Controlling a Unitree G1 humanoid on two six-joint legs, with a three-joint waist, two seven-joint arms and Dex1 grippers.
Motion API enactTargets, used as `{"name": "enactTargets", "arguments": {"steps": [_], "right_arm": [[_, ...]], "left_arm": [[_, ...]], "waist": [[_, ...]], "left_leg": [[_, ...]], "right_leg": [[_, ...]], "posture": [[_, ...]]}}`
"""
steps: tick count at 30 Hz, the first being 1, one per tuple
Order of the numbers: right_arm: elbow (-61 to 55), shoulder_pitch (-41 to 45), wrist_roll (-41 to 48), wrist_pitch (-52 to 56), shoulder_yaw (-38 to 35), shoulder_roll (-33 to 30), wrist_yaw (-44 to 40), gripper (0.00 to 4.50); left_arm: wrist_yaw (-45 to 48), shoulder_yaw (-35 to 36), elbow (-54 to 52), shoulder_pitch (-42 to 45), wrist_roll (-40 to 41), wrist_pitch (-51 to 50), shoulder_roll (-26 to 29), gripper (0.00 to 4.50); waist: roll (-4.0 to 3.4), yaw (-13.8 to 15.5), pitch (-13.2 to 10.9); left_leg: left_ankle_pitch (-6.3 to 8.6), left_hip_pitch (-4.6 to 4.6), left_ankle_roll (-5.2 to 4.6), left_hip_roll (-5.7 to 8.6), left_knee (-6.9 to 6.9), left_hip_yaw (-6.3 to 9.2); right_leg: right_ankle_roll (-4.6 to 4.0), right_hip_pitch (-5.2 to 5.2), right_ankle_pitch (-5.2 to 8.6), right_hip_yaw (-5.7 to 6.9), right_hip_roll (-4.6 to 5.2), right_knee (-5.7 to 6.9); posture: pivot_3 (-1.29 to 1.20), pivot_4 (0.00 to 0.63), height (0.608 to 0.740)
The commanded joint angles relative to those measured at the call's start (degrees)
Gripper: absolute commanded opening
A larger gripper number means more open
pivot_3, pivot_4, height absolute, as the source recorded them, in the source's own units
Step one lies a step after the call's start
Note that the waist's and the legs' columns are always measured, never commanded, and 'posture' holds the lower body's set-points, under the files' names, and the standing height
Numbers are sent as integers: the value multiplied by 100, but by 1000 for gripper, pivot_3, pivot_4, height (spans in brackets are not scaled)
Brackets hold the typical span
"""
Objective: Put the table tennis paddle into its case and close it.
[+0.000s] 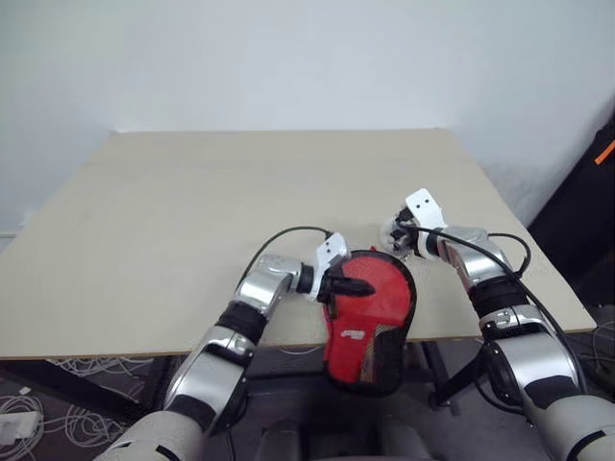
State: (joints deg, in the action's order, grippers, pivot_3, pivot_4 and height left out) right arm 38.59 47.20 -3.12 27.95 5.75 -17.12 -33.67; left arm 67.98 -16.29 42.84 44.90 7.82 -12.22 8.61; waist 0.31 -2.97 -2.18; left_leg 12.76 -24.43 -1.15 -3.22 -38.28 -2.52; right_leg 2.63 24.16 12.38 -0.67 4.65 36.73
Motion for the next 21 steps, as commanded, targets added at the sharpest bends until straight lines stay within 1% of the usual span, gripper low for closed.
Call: {"name": "enactTargets", "arguments": {"steps": [1,7,14,21], "right_arm": [[-317,34,95,64,-72,39,90,470],[-637,-127,159,189,-143,93,307,470],[-849,-247,215,268,-185,27,431,470],[-743,-235,190,255,-316,-141,654,470]], "left_arm": [[-215,127,458,280,-137,381,-116,0],[-173,96,985,392,-314,674,-207,0],[9,43,1140,350,-425,738,-138,0],[117,13,1171,239,-539,735,-87,0]], "waist": [[0,-9,0],[-1,-5,0],[-1,-3,0],[-1,-3,0]], "left_leg": [[0,1,0,0,0,0],[0,2,0,0,2,1],[0,2,0,0,1,1],[0,2,0,0,1,1]], "right_leg": [[0,0,0,0,-1,1],[0,1,0,-4,-4,2],[0,1,0,-4,-4,1],[0,1,0,-4,-4,1]], "posture": [[0,0,740],[0,0,740],[0,0,740],[0,0,740]]}}
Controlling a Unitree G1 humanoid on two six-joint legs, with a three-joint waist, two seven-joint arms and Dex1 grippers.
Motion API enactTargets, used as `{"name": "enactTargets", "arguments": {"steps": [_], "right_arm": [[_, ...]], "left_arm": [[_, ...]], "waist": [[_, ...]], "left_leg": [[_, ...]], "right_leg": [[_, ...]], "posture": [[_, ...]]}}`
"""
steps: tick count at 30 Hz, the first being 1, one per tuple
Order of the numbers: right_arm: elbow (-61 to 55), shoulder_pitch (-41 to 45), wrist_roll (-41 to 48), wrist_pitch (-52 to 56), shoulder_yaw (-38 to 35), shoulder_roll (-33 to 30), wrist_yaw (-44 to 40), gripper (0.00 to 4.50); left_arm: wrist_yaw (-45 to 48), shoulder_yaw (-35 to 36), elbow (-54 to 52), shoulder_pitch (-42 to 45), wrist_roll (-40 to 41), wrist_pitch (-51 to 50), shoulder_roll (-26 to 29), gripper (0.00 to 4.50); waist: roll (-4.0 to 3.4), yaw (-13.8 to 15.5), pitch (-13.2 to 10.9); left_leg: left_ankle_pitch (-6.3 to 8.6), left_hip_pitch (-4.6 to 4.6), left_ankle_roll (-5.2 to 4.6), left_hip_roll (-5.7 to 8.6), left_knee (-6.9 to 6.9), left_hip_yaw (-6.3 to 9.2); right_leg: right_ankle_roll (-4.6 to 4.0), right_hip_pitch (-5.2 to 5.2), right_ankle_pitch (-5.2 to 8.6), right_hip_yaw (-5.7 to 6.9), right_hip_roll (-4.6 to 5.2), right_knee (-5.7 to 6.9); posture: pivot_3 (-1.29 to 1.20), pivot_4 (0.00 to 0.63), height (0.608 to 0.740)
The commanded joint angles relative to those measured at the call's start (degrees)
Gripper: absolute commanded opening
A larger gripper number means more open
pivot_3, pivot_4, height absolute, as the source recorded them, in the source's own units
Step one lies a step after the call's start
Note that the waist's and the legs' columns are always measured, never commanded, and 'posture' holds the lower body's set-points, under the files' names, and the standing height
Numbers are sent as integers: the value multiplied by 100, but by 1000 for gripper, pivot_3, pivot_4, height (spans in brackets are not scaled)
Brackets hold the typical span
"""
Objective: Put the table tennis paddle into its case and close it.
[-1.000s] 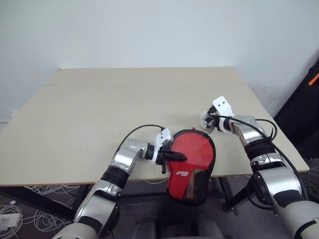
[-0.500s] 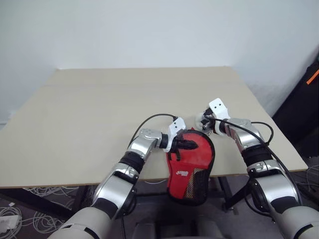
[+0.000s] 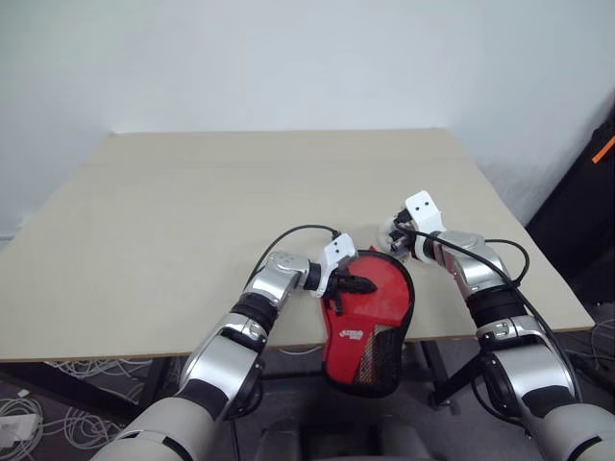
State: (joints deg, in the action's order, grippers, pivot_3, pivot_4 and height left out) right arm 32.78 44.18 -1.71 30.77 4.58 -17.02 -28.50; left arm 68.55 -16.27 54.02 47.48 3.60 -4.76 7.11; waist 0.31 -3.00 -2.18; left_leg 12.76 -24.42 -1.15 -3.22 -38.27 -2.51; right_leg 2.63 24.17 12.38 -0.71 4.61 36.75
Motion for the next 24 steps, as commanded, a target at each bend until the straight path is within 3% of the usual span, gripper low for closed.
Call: {"name": "enactTargets", "arguments": {"steps": [1,12,18,24], "right_arm": [[-176,55,48,-8,-214,-182,148,470],[-1247,-608,196,741,-448,-791,99,470],[-1641,-840,307,1081,-457,-795,165,470],[-1881,-890,444,1437,-333,-742,44,2494]], "left_arm": [[69,15,49,-24,-123,-17,65,0],[128,81,31,-47,-153,-108,55,0],[154,96,39,-44,-170,-122,50,0],[179,96,55,-2,-177,-142,31,0]], "waist": [[0,0,0],[0,56,0],[0,56,0],[0,52,1]], "left_leg": [[0,0,0,0,0,0],[1,-5,-1,4,-2,2],[1,-5,-3,7,-3,6],[1,-4,-3,8,-3,6]], "right_leg": [[0,0,0,0,0,0],[1,-2,1,-1,2,-5],[3,-4,2,-2,2,-5],[3,-5,2,-2,2,-5]], "posture": [[0,0,740],[0,0,740],[0,0,740],[0,0,740]]}}
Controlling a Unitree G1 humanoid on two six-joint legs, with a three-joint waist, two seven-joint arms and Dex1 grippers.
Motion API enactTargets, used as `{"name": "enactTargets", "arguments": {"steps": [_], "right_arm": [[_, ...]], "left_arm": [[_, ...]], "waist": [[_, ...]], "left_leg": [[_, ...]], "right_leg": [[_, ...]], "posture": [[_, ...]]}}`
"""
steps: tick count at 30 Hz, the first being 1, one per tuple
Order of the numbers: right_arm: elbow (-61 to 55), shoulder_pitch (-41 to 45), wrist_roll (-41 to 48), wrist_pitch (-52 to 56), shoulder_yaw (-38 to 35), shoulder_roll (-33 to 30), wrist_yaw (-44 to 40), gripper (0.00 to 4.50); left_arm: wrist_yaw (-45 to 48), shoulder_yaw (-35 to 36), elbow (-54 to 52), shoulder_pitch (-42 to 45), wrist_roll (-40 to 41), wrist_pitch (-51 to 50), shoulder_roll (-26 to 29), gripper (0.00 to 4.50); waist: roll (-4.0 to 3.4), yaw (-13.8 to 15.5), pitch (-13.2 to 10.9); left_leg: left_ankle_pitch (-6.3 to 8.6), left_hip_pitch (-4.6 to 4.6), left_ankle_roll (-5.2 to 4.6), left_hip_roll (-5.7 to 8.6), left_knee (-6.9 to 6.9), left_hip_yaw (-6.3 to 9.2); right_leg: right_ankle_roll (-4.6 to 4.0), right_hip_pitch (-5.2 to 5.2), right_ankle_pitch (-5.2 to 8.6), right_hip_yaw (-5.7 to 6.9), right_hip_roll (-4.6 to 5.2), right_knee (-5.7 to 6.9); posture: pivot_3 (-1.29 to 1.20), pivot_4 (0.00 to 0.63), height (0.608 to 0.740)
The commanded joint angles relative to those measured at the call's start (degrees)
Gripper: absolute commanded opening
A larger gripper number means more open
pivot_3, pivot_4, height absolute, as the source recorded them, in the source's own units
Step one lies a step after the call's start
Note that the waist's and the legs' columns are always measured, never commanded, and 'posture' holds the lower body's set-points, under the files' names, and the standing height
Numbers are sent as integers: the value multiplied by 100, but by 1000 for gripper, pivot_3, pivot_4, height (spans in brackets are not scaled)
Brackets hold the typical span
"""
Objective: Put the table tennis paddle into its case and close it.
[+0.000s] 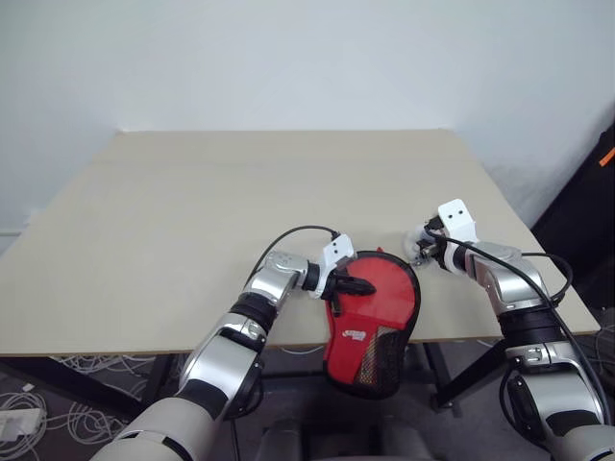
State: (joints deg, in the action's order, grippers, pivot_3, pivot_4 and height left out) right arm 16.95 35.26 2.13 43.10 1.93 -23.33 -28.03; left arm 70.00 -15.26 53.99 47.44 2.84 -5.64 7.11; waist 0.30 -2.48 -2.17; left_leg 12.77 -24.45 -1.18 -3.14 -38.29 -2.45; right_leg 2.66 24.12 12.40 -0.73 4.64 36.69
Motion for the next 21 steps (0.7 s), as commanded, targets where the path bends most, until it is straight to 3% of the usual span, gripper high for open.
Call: {"name": "enactTargets", "arguments": {"steps": [1,5,6,13,21], "right_arm": [[-400,10,71,313,-15,-169,-95,2886],[-907,127,90,646,207,-512,-518,4357],[-1003,217,85,689,267,-633,-638,4482],[-601,1251,27,559,614,-1071,-1255,4482],[2662,2690,-389,-1164,887,-456,-1132,4482]], "left_arm": [[40,-3,57,10,-100,-60,30,0],[58,-2,48,22,-102,-70,41,0],[62,-2,47,24,-103,-72,45,0],[70,9,44,17,-107,-87,45,0],[47,13,1,-62,-113,-99,38,0]], "waist": [[0,-1,0],[0,-2,0],[0,-3,0],[-2,-14,0],[0,-12,1]], "left_leg": [[0,0,0,0,0,0],[0,0,-1,0,0,0],[0,0,-1,0,0,0],[0,3,0,0,1,-1],[0,2,-1,0,1,-3]], "right_leg": [[0,0,0,0,0,0],[0,0,0,0,0,0],[0,1,1,0,0,0],[-1,4,2,-1,-1,3],[-1,0,0,-1,0,0]], "posture": [[0,0,740],[0,0,740],[0,0,740],[0,0,740],[0,0,740]]}}
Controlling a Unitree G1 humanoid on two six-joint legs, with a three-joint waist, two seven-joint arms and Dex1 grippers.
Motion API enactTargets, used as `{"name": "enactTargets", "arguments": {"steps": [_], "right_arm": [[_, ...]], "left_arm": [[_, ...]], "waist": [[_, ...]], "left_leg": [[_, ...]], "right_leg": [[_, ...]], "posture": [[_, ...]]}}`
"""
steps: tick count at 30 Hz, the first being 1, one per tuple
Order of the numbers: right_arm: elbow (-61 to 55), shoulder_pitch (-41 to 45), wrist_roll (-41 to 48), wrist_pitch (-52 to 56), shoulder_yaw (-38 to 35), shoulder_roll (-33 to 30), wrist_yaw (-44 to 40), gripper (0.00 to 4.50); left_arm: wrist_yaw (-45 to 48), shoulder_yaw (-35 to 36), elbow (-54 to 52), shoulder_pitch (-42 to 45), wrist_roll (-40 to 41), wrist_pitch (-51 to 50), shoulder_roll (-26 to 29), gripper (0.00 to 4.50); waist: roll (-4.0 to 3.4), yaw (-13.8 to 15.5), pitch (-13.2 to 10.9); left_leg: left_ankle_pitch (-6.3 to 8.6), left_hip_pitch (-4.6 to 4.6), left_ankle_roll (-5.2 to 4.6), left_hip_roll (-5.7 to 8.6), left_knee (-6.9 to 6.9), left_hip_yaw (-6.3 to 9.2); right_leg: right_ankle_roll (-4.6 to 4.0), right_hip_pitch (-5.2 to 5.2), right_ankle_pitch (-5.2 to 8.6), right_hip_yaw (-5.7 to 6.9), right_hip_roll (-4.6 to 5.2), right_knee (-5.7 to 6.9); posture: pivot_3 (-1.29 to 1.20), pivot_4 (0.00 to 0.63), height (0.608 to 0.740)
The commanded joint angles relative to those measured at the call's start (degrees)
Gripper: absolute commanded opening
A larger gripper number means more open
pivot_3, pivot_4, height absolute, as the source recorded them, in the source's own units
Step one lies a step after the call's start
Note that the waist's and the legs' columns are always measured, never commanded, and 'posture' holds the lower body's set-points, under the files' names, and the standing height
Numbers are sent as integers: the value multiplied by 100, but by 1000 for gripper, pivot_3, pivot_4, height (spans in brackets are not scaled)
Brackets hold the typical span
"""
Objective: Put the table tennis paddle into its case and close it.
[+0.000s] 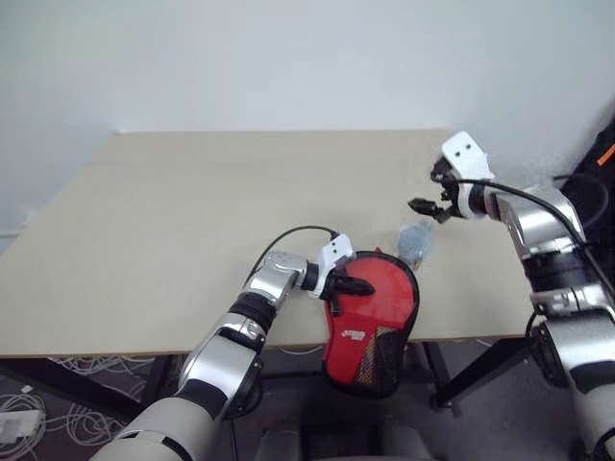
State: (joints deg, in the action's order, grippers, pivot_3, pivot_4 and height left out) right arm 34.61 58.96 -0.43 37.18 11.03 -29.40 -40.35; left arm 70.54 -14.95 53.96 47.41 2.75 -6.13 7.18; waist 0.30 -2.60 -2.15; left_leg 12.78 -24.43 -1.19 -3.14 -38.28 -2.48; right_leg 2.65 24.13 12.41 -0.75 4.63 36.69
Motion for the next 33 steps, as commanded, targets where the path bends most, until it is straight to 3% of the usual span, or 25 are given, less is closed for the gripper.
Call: {"name": "enactTargets", "arguments": {"steps": [1,7,17,33], "right_arm": [[1309,448,-160,-769,-46,264,141,4482],[3068,903,-427,-1842,-88,837,580,4482],[3992,1338,-525,-2510,-431,1614,1420,4482],[3949,698,-1122,-2678,-154,964,962,4482]], "left_arm": [[-9,-17,-6,-73,-102,-56,33,0],[-21,-19,-87,-176,-111,-85,52,0],[-64,-6,-321,-315,-99,-233,115,0],[-105,4,-258,-232,-87,-249,29,0]], "waist": [[0,1,0],[-4,-10,1],[-6,-47,2],[-7,-48,2]], "left_leg": [[0,0,0,0,0,0],[-1,1,0,0,1,0],[-2,6,1,0,6,2],[-1,18,1,0,6,1]], "right_leg": [[0,0,0,0,0,2],[0,1,-1,-1,0,3],[0,-1,-1,-2,-2,8],[0,-13,-1,-3,-1,5]], "posture": [[0,0,740],[0,0,740],[0,0,740],[0,0,740]]}}
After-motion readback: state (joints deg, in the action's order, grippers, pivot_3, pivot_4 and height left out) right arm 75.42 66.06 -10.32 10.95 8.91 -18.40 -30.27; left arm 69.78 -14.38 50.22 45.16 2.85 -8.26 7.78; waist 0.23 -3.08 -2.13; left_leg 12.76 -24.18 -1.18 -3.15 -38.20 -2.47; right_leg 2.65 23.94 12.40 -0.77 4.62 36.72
